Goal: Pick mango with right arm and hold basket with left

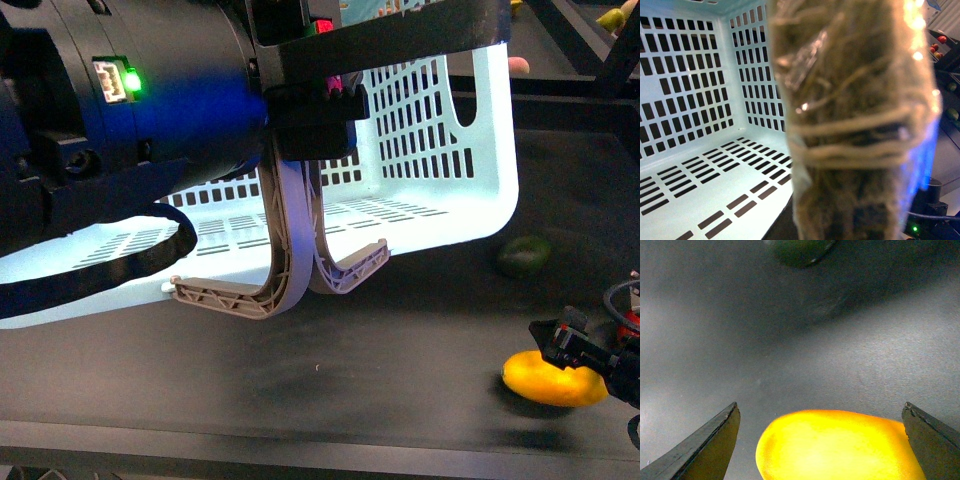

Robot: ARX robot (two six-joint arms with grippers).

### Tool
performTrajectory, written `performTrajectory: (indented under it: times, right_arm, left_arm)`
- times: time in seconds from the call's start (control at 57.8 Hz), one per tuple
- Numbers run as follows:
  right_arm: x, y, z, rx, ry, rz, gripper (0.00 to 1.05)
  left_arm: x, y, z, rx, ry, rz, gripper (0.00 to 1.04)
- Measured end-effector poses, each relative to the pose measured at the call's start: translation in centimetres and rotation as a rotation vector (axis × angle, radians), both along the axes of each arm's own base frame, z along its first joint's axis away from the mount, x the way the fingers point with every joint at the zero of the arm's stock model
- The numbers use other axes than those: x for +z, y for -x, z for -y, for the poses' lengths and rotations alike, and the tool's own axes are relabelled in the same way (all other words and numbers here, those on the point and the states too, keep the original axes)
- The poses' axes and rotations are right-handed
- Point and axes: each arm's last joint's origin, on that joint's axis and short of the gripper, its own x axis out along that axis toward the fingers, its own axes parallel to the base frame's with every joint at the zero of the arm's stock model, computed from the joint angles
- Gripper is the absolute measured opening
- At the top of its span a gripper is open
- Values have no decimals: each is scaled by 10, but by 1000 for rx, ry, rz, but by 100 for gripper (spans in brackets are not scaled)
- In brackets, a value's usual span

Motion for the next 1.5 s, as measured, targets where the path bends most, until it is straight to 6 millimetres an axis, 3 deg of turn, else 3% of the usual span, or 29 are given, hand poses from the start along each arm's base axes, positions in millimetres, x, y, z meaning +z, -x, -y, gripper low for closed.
performTrajectory:
  times: [0.277, 0.571, 0.813, 0.934, 1.211, 1.505]
  right_arm:
    - [1, -3, 1, -173, 12, -97, 96]
    - [28, -19, -4, -255, 42, -90, 96]
    - [25, -19, -3, -366, 108, -303, 96]
    - [24, -22, -7, -307, 129, -314, 96]
    - [25, -35, -32, 69, 181, -281, 96]
    - [24, -38, -35, 326, 290, -274, 96]
  left_arm:
    - [0, 0, 0, 0, 0, 0, 4]
    - [0, 0, 0, 0, 0, 0, 4]
    - [0, 0, 0, 0, 0, 0, 4]
    - [0, 0, 0, 0, 0, 0, 4]
    - [0, 0, 0, -3, 0, 0, 4]
    - [0, 0, 0, 1, 0, 0, 4]
